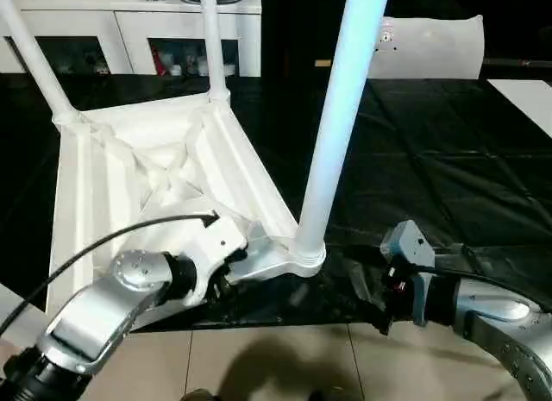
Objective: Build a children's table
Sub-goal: Rotate table base
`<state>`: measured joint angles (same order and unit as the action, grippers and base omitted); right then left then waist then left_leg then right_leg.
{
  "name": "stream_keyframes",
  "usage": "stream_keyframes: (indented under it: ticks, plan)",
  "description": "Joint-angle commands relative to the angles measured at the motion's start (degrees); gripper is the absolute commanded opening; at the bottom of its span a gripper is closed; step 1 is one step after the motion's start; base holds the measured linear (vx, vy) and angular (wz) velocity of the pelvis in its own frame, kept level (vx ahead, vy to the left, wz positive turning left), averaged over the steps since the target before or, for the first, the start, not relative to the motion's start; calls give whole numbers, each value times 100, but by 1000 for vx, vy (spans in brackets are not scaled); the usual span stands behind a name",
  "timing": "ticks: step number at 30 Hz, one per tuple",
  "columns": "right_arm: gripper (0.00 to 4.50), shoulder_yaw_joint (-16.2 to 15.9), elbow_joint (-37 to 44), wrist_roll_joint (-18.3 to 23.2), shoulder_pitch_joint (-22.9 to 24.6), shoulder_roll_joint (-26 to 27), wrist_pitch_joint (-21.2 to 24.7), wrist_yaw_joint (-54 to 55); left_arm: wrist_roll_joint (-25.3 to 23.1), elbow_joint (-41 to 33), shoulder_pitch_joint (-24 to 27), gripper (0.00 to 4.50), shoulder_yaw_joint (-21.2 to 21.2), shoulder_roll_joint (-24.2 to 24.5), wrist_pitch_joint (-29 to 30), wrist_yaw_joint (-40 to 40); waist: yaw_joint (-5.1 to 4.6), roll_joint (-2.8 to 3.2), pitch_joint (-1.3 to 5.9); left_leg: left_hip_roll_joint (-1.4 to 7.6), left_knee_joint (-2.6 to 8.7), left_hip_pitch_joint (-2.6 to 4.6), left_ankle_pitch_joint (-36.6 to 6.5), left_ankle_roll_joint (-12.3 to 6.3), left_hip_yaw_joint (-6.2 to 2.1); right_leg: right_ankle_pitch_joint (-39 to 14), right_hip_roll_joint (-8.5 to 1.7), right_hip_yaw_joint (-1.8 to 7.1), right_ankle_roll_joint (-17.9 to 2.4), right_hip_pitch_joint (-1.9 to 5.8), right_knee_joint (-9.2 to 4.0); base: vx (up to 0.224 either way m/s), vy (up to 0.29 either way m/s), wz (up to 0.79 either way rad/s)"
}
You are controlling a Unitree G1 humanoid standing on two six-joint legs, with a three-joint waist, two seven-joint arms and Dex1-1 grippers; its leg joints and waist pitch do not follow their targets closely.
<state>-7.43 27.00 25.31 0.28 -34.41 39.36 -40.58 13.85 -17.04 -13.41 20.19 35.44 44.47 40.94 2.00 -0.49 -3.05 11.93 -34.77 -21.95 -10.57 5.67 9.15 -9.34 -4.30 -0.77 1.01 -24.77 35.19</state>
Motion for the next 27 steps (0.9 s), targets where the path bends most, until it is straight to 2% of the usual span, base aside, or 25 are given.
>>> stream_keyframes:
  ticks: [1,10,12,14,21,27]
  plan:
    - [450,-42,78,-19,-38,-66,-57,-19,-11,58,-55,293,35,-12,13,70,18,7,365,-34,399,42,-1357,-32,55,-2010,-99,70,-602,308,-465,0,0,0]
    - [450,-54,88,-48,-21,-54,-68,-11,-160,170,-131,224,144,28,-204,157,19,15,361,-32,405,46,-1448,-26,53,-2166,-100,65,-560,301,-484,0,0,0]
    - [450,-67,66,-70,-27,-42,-81,-20,-233,194,-147,195,231,104,-372,275,23,10,358,-34,409,43,-1467,-35,48,-2237,-105,66,-523,298,-491,0,0,0]
    - [450,-67,66,-78,-31,-36,-78,-23,-281,206,-146,184,258,138,-402,297,18,3,357,-31,410,40,-1446,-36,47,-2189,-103,68,-523,299,-486,0,0,0]
    - [450,-54,38,-74,-46,-47,-76,-50,-303,329,-192,184,258,124,-253,341,18,2,347,-35,410,39,-1430,-29,54,-2198,-102,70,-533,295,-482,0,0,0]
    - [450,-64,31,-73,-61,-55,-70,-46,-319,483,-289,132,279,112,-156,387,19,18,346,-35,414,50,-1485,-18,48,-2227,-101,67,-539,288,-486,0,0,0]
